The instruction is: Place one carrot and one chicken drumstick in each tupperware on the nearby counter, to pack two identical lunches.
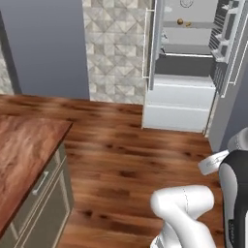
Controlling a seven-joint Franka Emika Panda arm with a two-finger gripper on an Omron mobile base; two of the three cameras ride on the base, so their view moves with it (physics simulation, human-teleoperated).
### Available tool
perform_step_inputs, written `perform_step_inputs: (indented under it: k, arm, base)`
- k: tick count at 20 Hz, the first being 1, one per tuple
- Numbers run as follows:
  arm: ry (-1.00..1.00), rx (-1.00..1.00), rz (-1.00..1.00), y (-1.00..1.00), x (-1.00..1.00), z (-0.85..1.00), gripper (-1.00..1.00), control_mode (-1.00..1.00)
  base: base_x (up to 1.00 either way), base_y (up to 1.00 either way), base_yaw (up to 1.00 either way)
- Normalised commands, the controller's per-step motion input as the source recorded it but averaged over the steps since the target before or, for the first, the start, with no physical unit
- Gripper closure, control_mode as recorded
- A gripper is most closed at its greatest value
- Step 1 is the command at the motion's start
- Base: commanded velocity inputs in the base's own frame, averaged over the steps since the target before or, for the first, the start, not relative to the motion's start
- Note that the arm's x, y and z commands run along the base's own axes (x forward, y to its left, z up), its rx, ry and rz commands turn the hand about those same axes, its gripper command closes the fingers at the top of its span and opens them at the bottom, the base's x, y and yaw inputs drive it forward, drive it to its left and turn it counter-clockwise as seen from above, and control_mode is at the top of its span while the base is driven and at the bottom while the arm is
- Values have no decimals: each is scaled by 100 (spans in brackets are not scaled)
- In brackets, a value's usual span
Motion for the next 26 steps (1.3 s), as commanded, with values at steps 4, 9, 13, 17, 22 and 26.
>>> perform_step_inputs:
  k: [4, 9, 13, 17, 22, 26]
  arm:
    - [0, 0, 0, 0, 0, 0, -100, 100]
    - [0, 0, 0, 0, 0, 0, -100, 100]
    - [0, 0, 0, 0, 0, 0, -100, 100]
    - [0, 0, 0, 0, 0, 0, -100, 100]
    - [0, 0, 0, 0, 0, 0, -100, 100]
    - [0, 0, 0, 0, 0, 0, -100, 100]
  base:
    - [58, -37, -31]
    - [65, -22, -25]
    - [78, -1, -20]
    - [90, -4, -15]
    - [93, -11, -11]
    - [86, -10, -8]
